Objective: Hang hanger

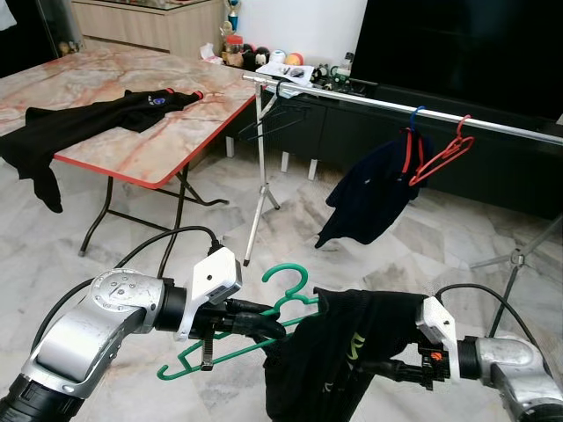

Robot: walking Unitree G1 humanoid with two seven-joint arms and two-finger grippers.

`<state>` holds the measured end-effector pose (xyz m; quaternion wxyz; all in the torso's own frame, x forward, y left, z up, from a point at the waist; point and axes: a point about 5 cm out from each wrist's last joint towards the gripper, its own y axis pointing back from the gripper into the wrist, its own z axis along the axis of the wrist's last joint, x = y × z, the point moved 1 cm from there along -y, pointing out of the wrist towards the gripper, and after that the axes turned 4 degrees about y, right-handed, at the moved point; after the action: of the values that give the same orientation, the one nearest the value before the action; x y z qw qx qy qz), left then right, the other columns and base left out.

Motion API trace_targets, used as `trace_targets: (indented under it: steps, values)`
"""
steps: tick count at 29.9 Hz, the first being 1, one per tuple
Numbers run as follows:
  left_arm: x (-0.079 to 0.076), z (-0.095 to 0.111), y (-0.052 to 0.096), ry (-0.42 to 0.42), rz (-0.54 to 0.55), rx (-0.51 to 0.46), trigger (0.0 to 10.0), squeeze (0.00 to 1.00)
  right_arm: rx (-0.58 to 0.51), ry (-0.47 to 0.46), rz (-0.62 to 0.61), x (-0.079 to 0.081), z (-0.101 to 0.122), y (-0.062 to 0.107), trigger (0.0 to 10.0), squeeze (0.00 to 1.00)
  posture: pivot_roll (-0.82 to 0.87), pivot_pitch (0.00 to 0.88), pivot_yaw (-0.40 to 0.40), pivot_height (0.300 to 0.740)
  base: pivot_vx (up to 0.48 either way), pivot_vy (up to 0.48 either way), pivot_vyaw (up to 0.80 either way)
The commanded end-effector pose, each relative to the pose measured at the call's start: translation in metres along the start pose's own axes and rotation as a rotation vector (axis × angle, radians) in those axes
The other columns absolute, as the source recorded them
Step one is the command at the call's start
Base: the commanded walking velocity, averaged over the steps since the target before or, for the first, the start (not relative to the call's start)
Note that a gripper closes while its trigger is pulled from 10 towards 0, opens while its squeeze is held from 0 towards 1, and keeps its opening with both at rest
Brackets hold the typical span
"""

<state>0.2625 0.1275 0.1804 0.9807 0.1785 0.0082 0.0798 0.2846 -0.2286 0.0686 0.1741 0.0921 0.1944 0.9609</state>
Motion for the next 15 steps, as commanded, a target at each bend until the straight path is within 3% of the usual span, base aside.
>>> trace_targets:
  steps: [1,6,15]
  values:
    - [-0.005,0.016,-0.006,-0.057,-0.048,-0.047,0.0,0.00,0.014,0.029,-0.014,-0.002,0.003,0.002,10.0,0.00,0.13,0.010,-0.092,0.740,0.000,0.000,0.00]
    - [-0.005,0.021,-0.009,-0.066,-0.055,-0.058,0.0,0.00,-0.001,0.040,-0.106,-0.009,0.005,-0.011,10.0,0.00,0.13,0.017,-0.091,0.740,0.000,0.000,0.00]
    - [-0.008,0.025,-0.012,-0.075,-0.078,-0.072,0.0,0.00,-0.086,0.008,0.005,0.003,0.011,-0.038,10.0,0.00,0.14,0.029,-0.094,0.740,0.000,0.000,0.00]
